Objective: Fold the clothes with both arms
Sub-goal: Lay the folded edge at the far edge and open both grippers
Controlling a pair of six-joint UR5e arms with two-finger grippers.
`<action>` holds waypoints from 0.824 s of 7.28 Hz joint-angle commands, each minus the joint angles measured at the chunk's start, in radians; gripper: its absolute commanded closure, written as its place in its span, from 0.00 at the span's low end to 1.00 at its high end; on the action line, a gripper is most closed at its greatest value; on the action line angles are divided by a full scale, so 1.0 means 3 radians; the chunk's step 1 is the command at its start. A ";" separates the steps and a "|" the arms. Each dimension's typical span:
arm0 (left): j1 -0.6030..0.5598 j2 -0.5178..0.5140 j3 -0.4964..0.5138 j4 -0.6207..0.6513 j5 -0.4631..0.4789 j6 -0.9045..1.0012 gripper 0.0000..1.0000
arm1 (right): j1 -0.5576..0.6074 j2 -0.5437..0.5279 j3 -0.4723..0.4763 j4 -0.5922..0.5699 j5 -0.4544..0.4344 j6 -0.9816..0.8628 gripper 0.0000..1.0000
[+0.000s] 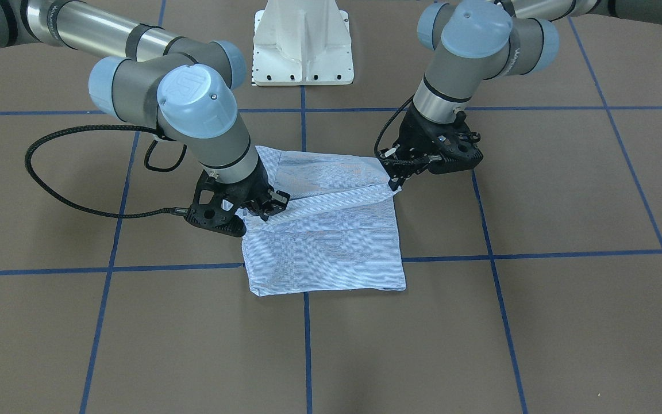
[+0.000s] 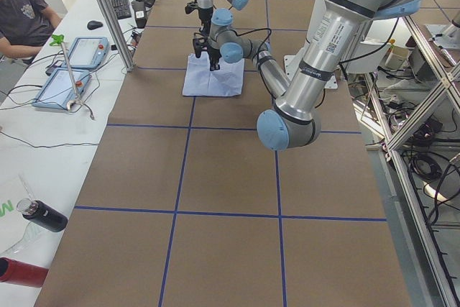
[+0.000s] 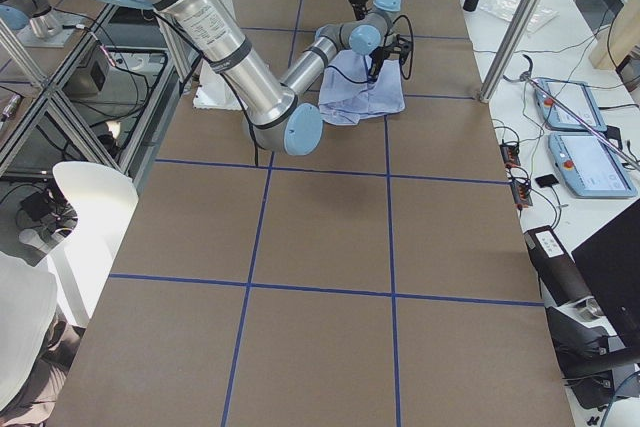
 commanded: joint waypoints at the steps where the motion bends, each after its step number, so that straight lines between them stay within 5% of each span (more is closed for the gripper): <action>1: -0.0168 -0.0151 0.0244 -0.0015 -0.0144 0.0157 1.00 | 0.0140 0.0067 -0.0163 0.0004 -0.0001 -0.0202 1.00; 4: -0.0225 -0.0388 0.0995 -0.0647 -0.0135 0.0152 1.00 | 0.0140 0.0378 -0.0942 0.0440 -0.0011 -0.0290 1.00; 6: -0.0261 -0.0449 0.1207 -0.0787 -0.0129 0.0167 1.00 | 0.0140 0.0389 -0.1063 0.0576 -0.0011 -0.0295 1.00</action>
